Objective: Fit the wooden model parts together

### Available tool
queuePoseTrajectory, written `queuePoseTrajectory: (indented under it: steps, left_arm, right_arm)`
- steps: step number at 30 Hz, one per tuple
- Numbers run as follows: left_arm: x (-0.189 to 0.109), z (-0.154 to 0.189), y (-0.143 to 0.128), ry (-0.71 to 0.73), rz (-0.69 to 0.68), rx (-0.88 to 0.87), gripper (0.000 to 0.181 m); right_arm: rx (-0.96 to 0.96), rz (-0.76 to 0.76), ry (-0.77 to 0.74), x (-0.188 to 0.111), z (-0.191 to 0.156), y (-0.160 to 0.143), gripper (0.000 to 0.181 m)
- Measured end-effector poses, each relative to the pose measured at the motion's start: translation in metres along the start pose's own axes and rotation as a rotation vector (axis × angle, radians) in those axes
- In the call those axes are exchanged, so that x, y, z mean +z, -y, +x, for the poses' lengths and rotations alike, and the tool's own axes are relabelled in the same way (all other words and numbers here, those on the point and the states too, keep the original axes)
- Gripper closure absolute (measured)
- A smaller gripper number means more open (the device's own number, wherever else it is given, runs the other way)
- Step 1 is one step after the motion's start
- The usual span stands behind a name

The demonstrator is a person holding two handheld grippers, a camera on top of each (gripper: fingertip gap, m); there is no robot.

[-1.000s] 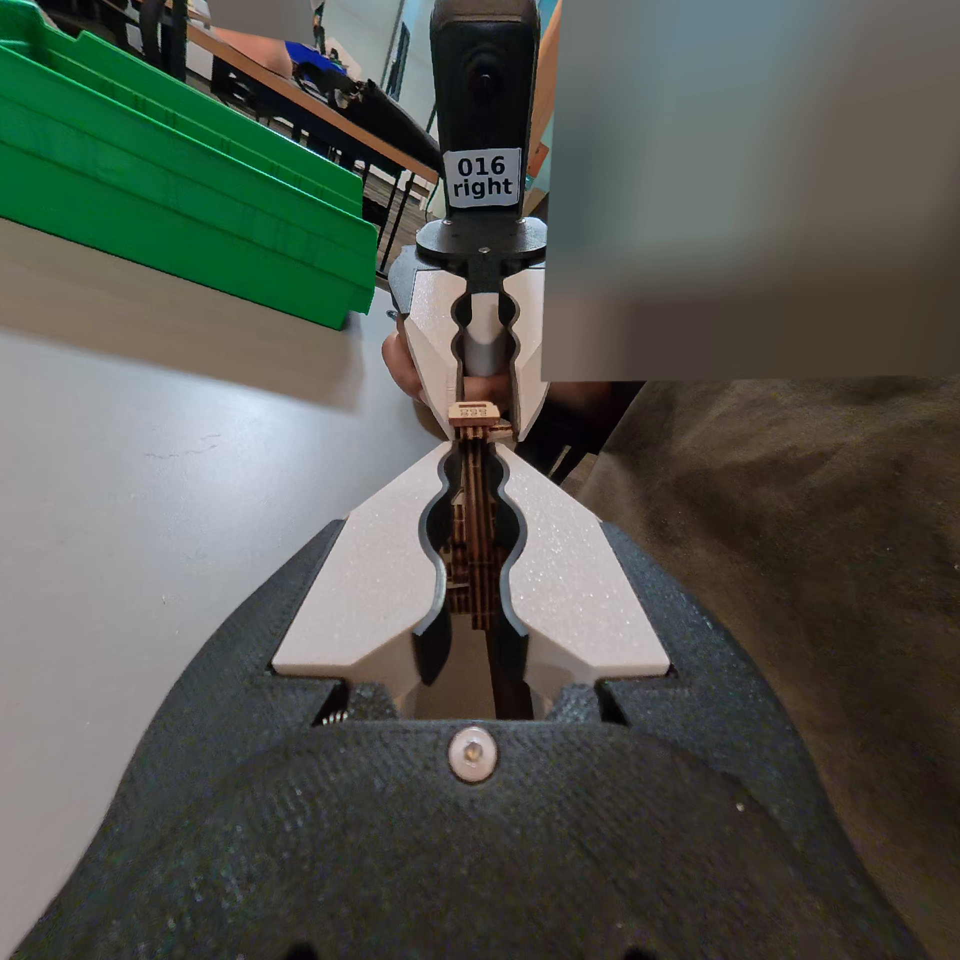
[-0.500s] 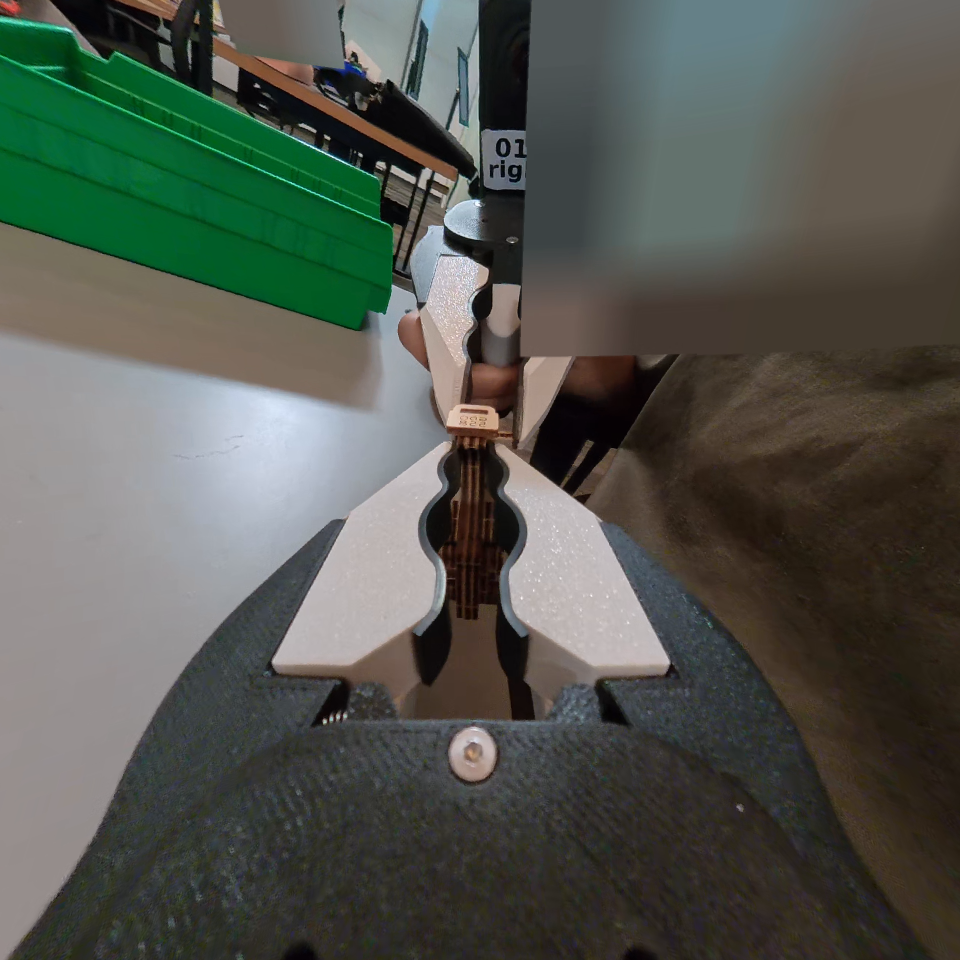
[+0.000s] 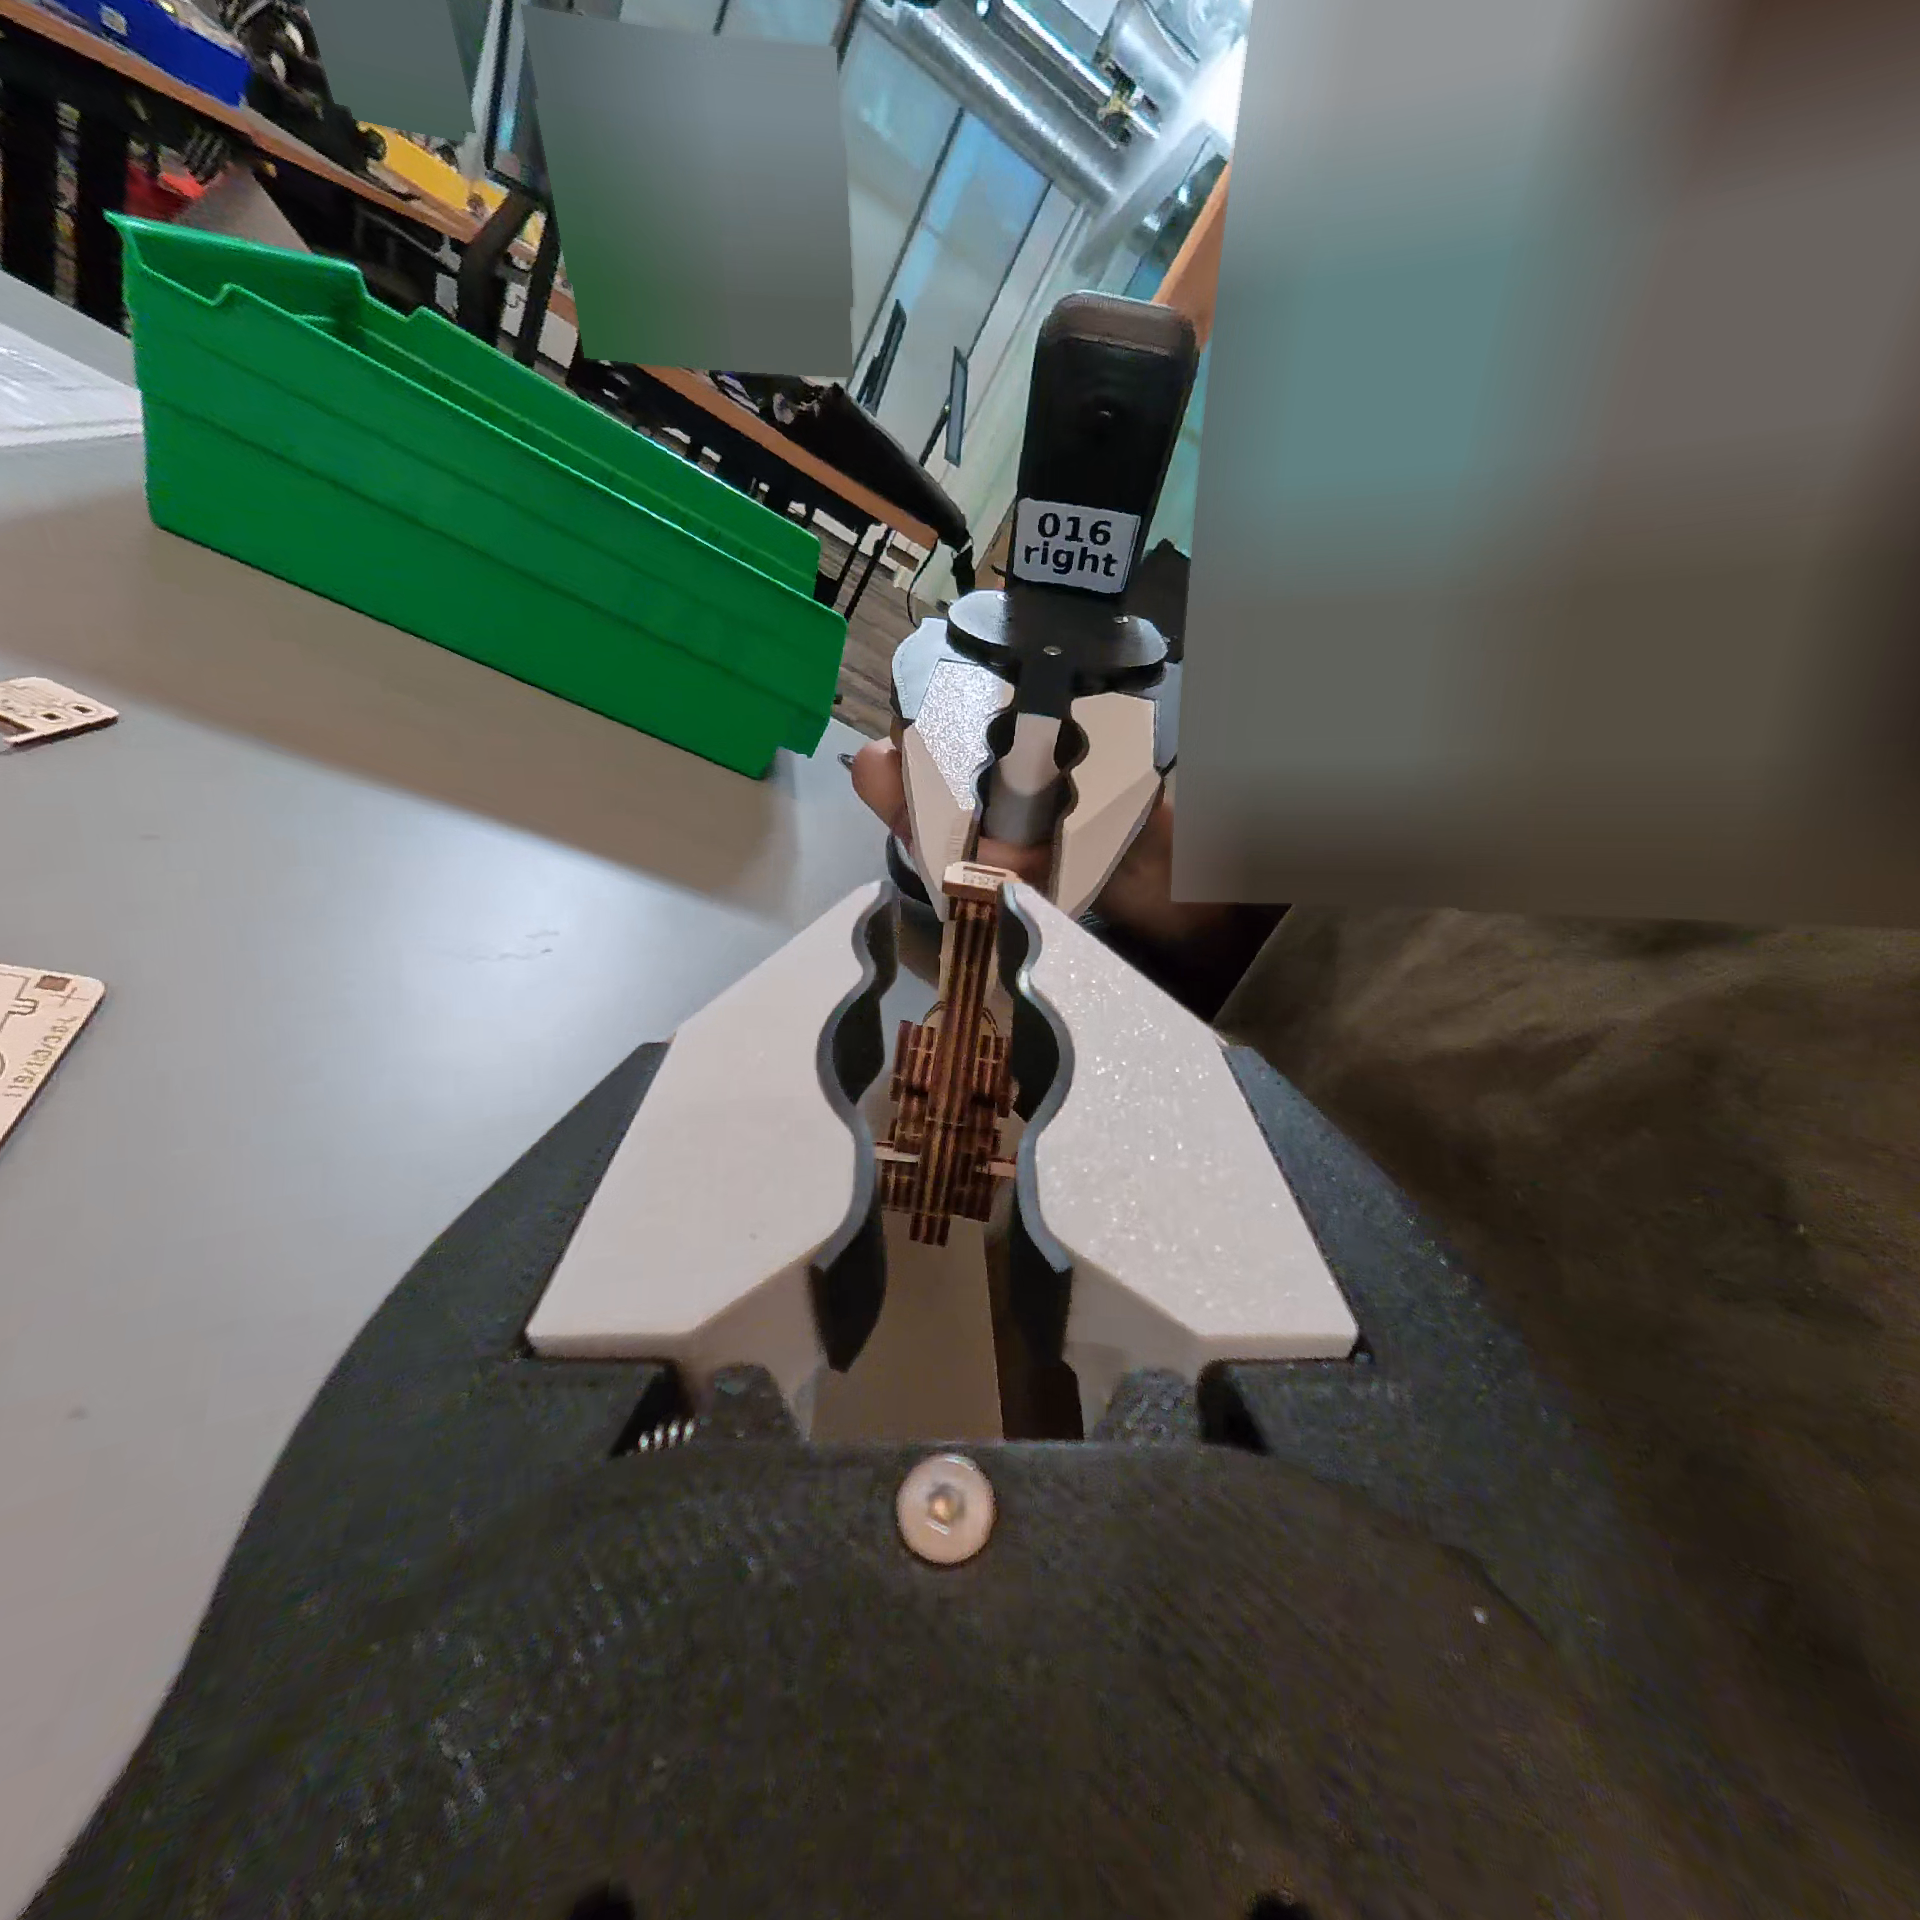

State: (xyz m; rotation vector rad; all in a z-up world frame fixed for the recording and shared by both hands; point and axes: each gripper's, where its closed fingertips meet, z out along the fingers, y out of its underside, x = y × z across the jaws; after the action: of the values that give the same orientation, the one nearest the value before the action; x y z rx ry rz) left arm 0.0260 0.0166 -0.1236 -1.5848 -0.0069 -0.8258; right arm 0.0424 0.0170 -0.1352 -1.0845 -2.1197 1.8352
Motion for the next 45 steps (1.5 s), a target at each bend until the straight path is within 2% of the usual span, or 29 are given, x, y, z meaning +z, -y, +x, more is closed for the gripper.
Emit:
queuePoseTrajectory:
  steps: [6,9,19,31,39,45]
  left_arm:
    - [0.004,0.005,-0.006,-0.021,-0.031,0.003,0.169]
    - [0.004,0.009,-0.007,-0.047,-0.03,0.002,0.177]
    - [0.005,0.009,-0.008,-0.057,-0.03,-0.017,0.172]
    - [0.002,0.015,-0.002,-0.101,0.004,-0.012,0.177]
    - [-0.002,0.022,0.002,-0.171,0.039,-0.011,0.177]
    - [-0.001,0.031,0.002,-0.211,0.037,0.019,0.177]
  right_arm:
    - [0.01,0.01,0.014,0.0,-0.002,0.001,0.165]
    - [0.011,0.007,0.018,0.001,-0.002,0.0,0.165]
    - [0.016,0.012,0.036,0.002,-0.005,0.001,0.165]
    - [0.029,0.057,0.037,0.002,-0.007,0.009,0.165]
    - [-0.025,0.073,0.005,0.001,-0.01,0.013,0.162]
    - [-0.127,0.082,-0.007,-0.002,-0.016,0.015,0.169]
